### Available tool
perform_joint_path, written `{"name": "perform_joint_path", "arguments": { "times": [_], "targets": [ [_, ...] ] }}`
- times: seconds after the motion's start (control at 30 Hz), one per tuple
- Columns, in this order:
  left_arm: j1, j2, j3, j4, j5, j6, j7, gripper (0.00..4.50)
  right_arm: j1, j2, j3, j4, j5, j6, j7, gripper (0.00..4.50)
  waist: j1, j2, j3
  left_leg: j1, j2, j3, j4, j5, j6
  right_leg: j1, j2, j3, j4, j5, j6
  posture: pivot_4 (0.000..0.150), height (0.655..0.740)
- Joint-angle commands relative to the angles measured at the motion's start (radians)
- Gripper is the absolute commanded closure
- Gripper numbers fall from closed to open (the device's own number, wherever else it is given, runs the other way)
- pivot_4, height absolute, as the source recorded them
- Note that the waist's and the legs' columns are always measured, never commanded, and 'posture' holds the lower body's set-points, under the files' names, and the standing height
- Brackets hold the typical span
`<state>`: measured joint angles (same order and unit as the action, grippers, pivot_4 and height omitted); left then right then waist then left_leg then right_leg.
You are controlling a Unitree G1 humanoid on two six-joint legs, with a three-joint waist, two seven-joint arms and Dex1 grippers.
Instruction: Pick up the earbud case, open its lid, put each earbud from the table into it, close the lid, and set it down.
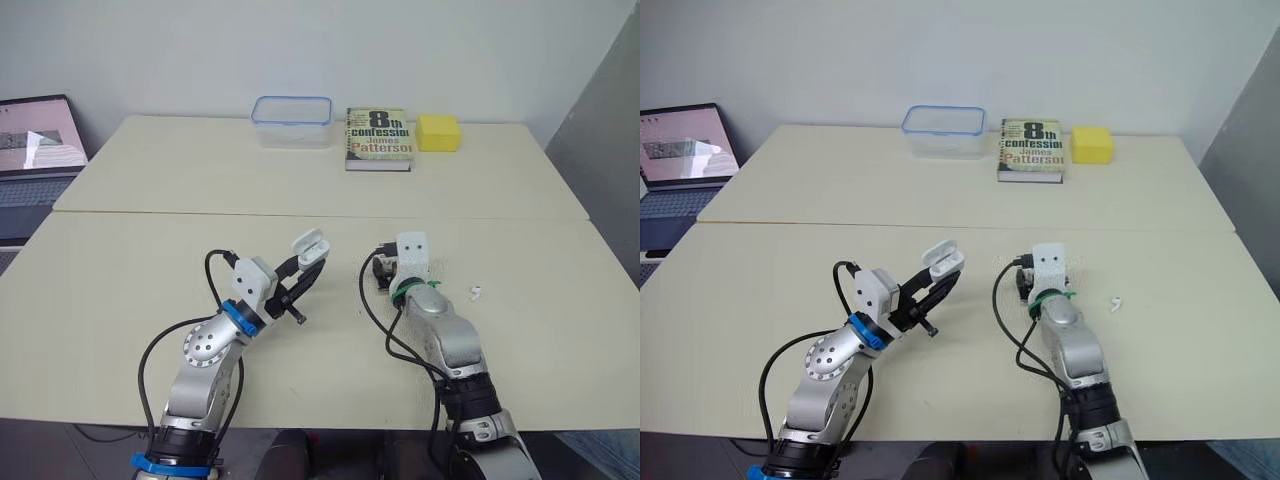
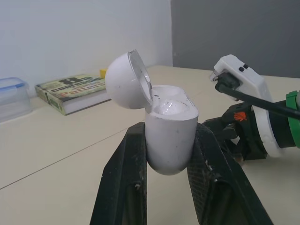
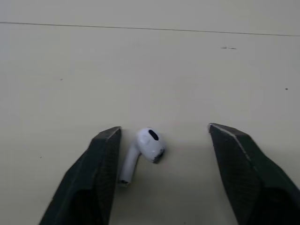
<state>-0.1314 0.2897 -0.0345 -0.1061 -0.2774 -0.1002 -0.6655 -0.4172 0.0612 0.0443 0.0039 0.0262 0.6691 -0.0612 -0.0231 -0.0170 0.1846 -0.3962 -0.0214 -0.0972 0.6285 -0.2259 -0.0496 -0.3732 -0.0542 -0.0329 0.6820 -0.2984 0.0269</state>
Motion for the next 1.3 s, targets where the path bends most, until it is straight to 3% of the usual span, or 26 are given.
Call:
{"name": "perform_joint_path", "arguments": {
  "times": [0.03, 0.17, 0.33, 0.5, 0.63, 0.8, 1.0, 1.3],
  "targets": [
    [-0.005, 0.001, -0.001, -0.022, 0.0, -0.012, 0.002, 3.73, 0.03, 0.024, -0.029, -0.04, 0.029, 0.074, -0.007, 2.7, 0.0, 0.0, 0.0, 0.0, 0.0, 0.0, 0.0, 0.0, 0.0, 0.0, 0.0, 0.0, 0.0, 0.0, 0.0, 0.15, 0.74],
    [-0.003, 0.001, -0.001, -0.025, 0.001, -0.012, 0.002, 3.73, 0.057, 0.009, -0.02, -0.142, 0.05, 0.152, 0.033, 4.11, -0.002, 0.0, 0.0, 0.0, 0.0, 0.0, -0.001, 0.0, 0.0, 0.0, 0.0, 0.0, 0.0, 0.0, 0.0, 0.15, 0.74],
    [0.001, 0.005, 0.003, -0.03, -0.001, -0.008, 0.0, 3.73, 0.072, -0.161, 0.048, -0.287, 0.103, 0.23, 0.233, 4.11, -0.003, 0.0, 0.0, 0.0, 0.0, -0.001, -0.001, 0.0, 0.0, 0.0, 0.0, 0.0, 0.0, 0.0, 0.0, 0.15, 0.74],
    [0.008, 0.013, 0.005, -0.044, -0.005, -0.001, -0.004, 3.73, 0.085, -0.496, 0.11, -0.409, 0.22, 0.161, 0.629, 4.11, -0.004, 0.001, 0.0, -0.001, 0.0, 0.0, 0.0, 0.0, 0.0, 0.0, 0.0, -0.001, -0.001, 0.0, 0.0, 0.15, 0.74],
    [0.02, 0.025, 0.006, -0.065, -0.014, 0.014, -0.01, 3.73, 0.15, -0.855, 0.136, -0.439, 0.251, -0.093, 1.042, 4.11, -0.002, 0.0, 0.001, -0.002, -0.001, -0.001, 0.0, 0.0, 0.0, 0.0, 0.0, -0.003, -0.003, 0.0, 0.001, 0.15, 0.74],
    [0.047, 0.039, 0.002, -0.107, -0.023, 0.037, -0.013, 3.73, 0.21, -1.122, 0.129, -0.314, 0.23, -0.386, 1.369, 4.11, -0.003, -0.001, 0.001, -0.001, 0.0, -0.001, 0.0, 0.0, 0.0, 0.001, 0.0, -0.003, -0.003, -0.003, 0.005, 0.15, 0.74],
    [0.083, 0.049, 0.001, -0.154, -0.025, 0.062, -0.016, 3.73, 0.175, -1.183, 0.174, -0.079, 0.112, -0.677, 1.504, 4.11, -0.004, -0.001, 0.001, 0.0, 0.001, 0.001, 0.0, 0.0, 0.0, 0.002, 0.0, -0.002, -0.003, -0.003, 0.005, 0.15, 0.74],
    [0.112, 0.061, 0.013, -0.191, -0.026, 0.088, -0.008, 3.73, 0.088, -1.142, 0.243, 0.135, -0.01, -0.824, 1.551, 4.11, -0.001, -0.001, 0.002, 0.001, 0.002, 0.0, 0.001, 0.0, 0.0, 0.003, -0.001, -0.001, -0.003, 0.0, 0.001, 0.15, 0.74]
  ]
}}
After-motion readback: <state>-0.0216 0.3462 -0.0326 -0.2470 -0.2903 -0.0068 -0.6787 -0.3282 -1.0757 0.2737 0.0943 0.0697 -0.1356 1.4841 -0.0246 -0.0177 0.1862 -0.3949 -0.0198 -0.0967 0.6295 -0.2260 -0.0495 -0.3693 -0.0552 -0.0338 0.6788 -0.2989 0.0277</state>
